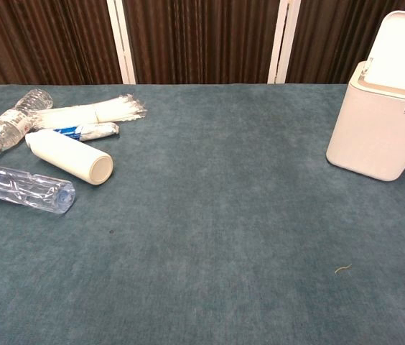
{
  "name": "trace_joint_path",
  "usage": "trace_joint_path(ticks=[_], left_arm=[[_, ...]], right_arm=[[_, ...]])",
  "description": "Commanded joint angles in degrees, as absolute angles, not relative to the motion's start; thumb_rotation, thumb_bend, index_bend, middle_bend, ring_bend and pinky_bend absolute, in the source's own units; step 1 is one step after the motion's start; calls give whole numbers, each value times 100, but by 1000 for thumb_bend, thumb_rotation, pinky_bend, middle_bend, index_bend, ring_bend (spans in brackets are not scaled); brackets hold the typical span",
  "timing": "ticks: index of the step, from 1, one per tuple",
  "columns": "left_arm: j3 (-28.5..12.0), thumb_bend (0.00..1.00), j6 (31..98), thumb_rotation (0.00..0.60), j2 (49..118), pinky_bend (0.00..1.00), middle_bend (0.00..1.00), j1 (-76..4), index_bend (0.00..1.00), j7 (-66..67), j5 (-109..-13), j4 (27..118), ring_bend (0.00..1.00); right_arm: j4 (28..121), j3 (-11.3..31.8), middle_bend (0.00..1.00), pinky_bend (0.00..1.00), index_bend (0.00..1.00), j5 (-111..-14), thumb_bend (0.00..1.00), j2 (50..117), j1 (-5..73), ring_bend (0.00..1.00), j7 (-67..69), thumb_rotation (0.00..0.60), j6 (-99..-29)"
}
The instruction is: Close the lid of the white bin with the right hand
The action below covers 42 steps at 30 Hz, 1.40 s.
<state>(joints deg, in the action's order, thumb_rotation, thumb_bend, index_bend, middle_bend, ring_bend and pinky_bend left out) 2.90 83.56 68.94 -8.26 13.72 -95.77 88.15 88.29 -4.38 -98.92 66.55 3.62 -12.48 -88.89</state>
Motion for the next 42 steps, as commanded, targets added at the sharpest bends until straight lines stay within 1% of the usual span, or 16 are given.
trace_joint_path(ticks=[1,3,5,7,9,10,11,13,14,17,19,21,23,29,35,42], left_arm=[[293,486,8332,600,6903,5,0,-833,0,1377,-9568,8800,0],[280,486,8269,600,6906,5,0,-854,0,1357,-9517,8787,0],[265,486,8224,600,6910,4,0,-864,0,1355,-9461,8779,0],[271,486,8220,600,6907,4,0,-866,0,1361,-9467,8789,0],[279,486,8253,600,6901,5,0,-859,0,1356,-9500,8803,0],[277,486,8269,600,6898,5,0,-856,0,1360,-9508,8806,0],[272,486,8292,600,6895,5,0,-847,0,1367,-9508,8810,0],[265,487,8308,600,6893,5,0,-838,0,1364,-9498,8819,0],[259,487,8312,600,6891,5,0,-837,0,1363,-9489,8824,0],[246,487,8285,600,6896,5,0,-847,0,1365,-9460,8826,0],[256,487,8238,600,6886,6,0,-855,0,1365,-9435,8841,0],[264,486,8210,600,6872,6,0,-863,0,1355,-9428,8858,0],[274,485,8225,600,6860,6,0,-856,0,1354,-9443,8866,0],[277,486,8236,600,6856,7,0,-849,0,1362,-9447,8873,0],[273,486,8212,600,6880,6,0,-855,0,1407,-9429,8862,0],[324,486,8259,600,6861,6,0,-860,0,1264,-9558,8860,0]], right_arm=[[8751,-321,0,0,0,-9861,566,6769,407,0,-1275,600,-8901],[8612,-143,4,0,0,-9737,566,6950,499,0,-1223,600,-8854],[8729,46,27,0,0,-9426,566,7019,649,0,-1173,600,-8567],[8987,294,108,0,0,-9191,565,6965,880,5,-1228,600,-8289],[9228,747,241,23,0,-8831,564,6897,1248,75,-1523,600,-7961],[9280,987,374,143,0,-8624,564,6886,1420,210,-1734,600,-7837],[9360,1296,500,324,0,-8266,565,6872,1646,369,-2012,600,-7628],[9568,1716,727,651,0,-7600,565,6784,1967,644,-2343,600,-7233],[9727,1963,808,749,0,-7148,565,6690,2163,741,-2535,600,-6988],[10029,2421,961,917,26,-6276,571,6474,2572,923,-2965,600,-6649],[9986,2552,999,987,103,-6024,573,6448,2794,991,-3242,600,-6607],[9804,2595,1000,1000,198,-5690,573,6484,3031,1000,-3635,600,-6556],[9658,2612,1000,1000,236,-5254,573,6534,3250,1000,-4007,600,-6488],[9379,2582,1000,1000,259,-4257,575,6675,3695,1000,-4489,600,-6360],[8788,2365,1000,1000,278,-3852,575,6914,3952,1000,-4582,600,-6230],[8675,2100,1000,1000,338,-3673,575,6853,4017,1000,-4430,600,-5959]])
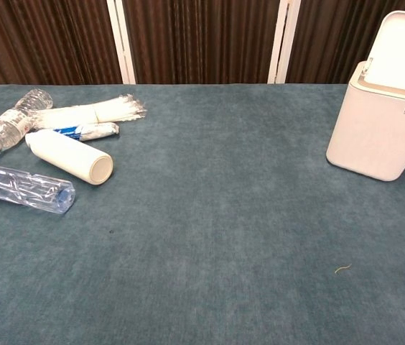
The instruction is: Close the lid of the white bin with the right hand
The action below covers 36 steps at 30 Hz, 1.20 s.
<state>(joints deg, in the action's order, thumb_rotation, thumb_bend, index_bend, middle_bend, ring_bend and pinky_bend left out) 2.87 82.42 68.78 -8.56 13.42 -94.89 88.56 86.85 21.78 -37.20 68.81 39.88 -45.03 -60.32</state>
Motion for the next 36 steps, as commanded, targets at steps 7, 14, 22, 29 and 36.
trace_joint_path(ticks=[7,14,22,29,36], left_arm=[[344,486,8242,600,6863,6,0,-863,0,1269,-9578,8842,0],[342,486,8232,600,6875,6,0,-863,0,1306,-9570,8845,0],[360,487,8217,600,6882,6,0,-861,0,1359,-9583,8872,0],[370,487,8246,600,6840,6,0,-860,0,1297,-9621,8871,0],[365,487,8251,600,6811,6,0,-864,0,1225,-9618,8865,0]], right_arm=[[8858,1977,1000,1000,365,-3644,576,6608,4008,1000,-4146,600,-5843],[9422,1750,1000,1000,382,-4161,575,6131,3823,1000,-3673,600,-5734],[9891,1191,1000,1000,379,-5108,575,5972,3579,1000,-3585,600,-5914],[9763,648,1000,1000,363,-5510,575,6357,3513,1000,-3955,600,-5991],[9542,497,1000,1000,354,-5473,575,6657,3532,1000,-4064,600,-5990]])
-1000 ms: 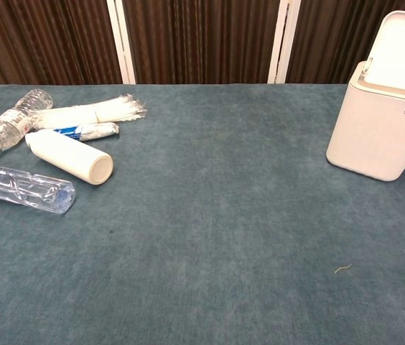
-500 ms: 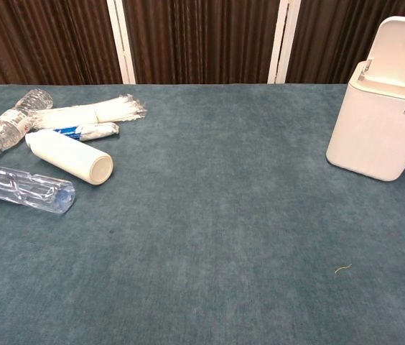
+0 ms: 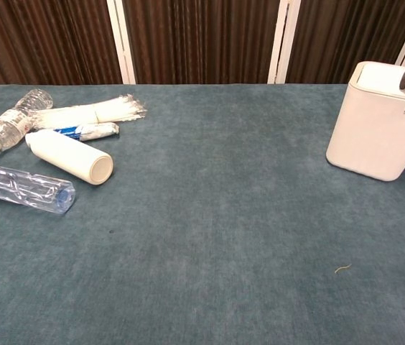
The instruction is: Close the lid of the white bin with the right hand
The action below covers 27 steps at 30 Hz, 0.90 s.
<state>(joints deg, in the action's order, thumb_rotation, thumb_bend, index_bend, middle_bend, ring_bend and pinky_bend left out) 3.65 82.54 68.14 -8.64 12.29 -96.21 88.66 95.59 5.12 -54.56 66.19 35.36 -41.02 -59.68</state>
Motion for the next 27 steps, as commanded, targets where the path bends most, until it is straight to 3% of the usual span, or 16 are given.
trace_joint_path(ticks=[1,5,7,9,12,14,17,22,27], left_arm=[[364,487,8252,600,6810,6,0,-863,0,1224,-9617,8866,0],[356,486,8291,600,6803,6,0,-852,0,1209,-9626,8878,0],[354,486,8306,600,6798,6,0,-847,0,1200,-9629,8881,0],[360,486,8319,600,6796,6,0,-842,0,1207,-9646,8888,0],[373,486,8334,600,6805,6,0,-836,0,1223,-9679,8890,0],[387,486,8351,600,6806,7,0,-828,0,1225,-9709,8891,0],[401,487,8402,600,6803,6,0,-810,0,1220,-9757,8887,0],[422,487,8423,600,6816,6,0,-800,0,1249,-9813,8863,0],[408,486,8473,600,6826,6,0,-784,0,1253,-9827,8848,0]], right_arm=[[9571,522,1000,1000,350,-5548,575,6652,3505,1000,-3963,600,-6055],[9699,620,1000,1000,275,-6591,575,6592,3122,1000,-3092,600,-6966],[9643,565,996,954,199,-7295,575,6602,2794,962,-2645,600,-7710],[9652,333,866,794,92,-7825,575,6579,2381,791,-2455,600,-8360],[9760,-130,419,543,0,-8261,575,6490,1797,382,-2427,600,-8909],[9643,-437,244,401,0,-8566,575,6481,1482,200,-2251,600,-9131],[9073,-823,97,245,0,-8979,574,6650,1035,55,-1721,600,-9412],[8738,-938,0,85,0,-9255,543,6796,863,0,-1678,600,-9329],[8710,-863,0,77,0,-9297,541,6820,777,0,-1688,600,-9305]])
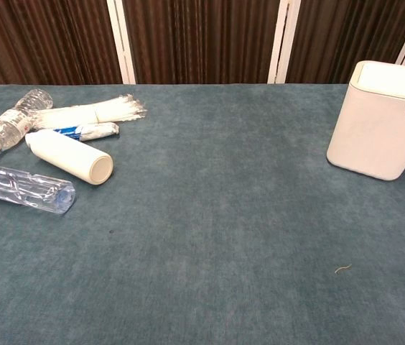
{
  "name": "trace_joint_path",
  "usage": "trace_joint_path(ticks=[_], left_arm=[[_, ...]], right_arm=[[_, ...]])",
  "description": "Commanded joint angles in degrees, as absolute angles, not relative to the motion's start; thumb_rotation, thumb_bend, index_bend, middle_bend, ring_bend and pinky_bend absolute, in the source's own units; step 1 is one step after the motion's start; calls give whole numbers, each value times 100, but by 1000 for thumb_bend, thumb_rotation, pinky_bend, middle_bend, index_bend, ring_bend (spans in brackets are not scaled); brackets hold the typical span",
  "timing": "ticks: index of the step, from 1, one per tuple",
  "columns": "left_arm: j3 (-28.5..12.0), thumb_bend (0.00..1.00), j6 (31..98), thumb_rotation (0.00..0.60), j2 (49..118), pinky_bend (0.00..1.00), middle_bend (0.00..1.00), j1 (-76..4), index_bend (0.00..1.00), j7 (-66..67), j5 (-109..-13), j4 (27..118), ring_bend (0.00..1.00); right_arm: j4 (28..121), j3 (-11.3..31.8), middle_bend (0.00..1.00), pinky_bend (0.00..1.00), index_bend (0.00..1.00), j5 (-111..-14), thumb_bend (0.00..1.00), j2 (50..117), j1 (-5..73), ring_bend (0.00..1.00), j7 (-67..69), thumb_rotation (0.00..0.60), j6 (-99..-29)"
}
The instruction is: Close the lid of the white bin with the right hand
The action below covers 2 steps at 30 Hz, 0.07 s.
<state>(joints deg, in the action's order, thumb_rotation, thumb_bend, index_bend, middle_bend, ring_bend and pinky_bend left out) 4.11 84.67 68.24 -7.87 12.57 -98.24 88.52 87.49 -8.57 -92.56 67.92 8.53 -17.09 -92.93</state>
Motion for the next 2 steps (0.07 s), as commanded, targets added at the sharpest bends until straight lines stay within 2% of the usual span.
trace_joint_path(ticks=[1,2], left_arm=[[408,486,8474,600,6826,6,0,-783,0,1252,-9827,8847,0],[407,486,8475,600,6826,6,0,-783,0,1250,-9827,8846,0]], right_arm=[[8711,-856,0,77,0,-9298,542,6817,774,0,-1684,600,-9301],[8712,-847,0,77,0,-9296,541,6814,770,0,-1678,600,-9298]])
